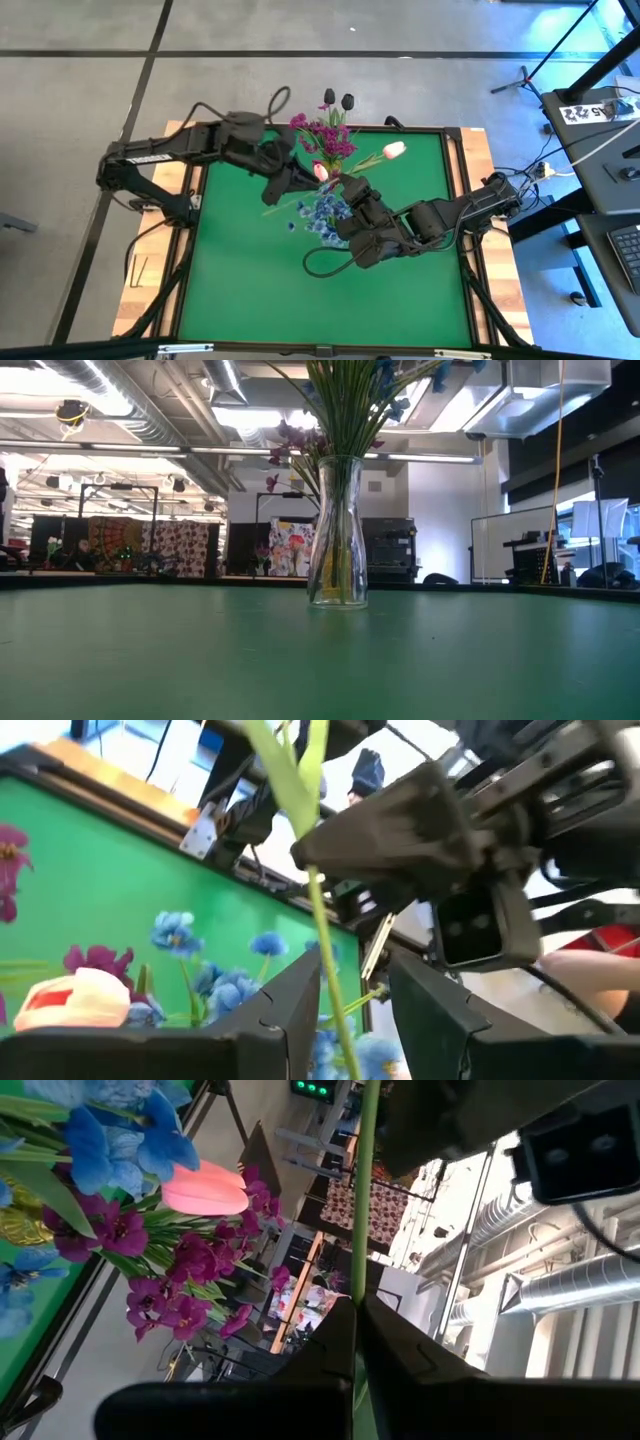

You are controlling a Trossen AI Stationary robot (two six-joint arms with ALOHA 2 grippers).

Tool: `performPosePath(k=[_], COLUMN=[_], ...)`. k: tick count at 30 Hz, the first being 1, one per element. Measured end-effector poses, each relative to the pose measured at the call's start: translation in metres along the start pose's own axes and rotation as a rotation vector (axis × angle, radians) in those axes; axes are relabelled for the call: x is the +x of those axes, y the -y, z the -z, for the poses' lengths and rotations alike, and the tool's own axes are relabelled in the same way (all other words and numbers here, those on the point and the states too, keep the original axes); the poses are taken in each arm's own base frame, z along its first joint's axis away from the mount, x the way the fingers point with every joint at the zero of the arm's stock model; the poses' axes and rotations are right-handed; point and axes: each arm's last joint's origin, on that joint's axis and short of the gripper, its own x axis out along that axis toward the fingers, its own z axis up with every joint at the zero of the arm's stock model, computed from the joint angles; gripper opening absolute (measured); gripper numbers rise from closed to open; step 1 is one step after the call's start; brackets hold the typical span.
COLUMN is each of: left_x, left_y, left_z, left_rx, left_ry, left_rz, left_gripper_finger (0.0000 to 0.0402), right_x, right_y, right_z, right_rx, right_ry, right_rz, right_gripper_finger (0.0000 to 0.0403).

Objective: Sort flowers into vase by color
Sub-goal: Put the pink flower into the transparent vase

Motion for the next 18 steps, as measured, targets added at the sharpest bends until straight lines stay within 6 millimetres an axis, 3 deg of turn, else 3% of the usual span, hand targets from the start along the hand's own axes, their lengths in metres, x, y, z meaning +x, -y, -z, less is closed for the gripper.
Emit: performPosePath(k=[6,18], left_x=[0.017,0.021], left_y=[-0.006,-0.008], left_z=[0.004,0.005], left_rx=[-0.030,-0.035], left_ry=[-0.051,-0.064], left_rz=[0.007,0.007], left_gripper_finger=[0.0118,0.0118], right_x=[0.000,0.000], right_y=[0.001,0.001], right_z=[0.000,-0.001], right_rx=[0.008,0.017], right_ry=[0.001,0.007], right_rz=[0.002,0.003], right_gripper_finger=[0.0010,0.0010])
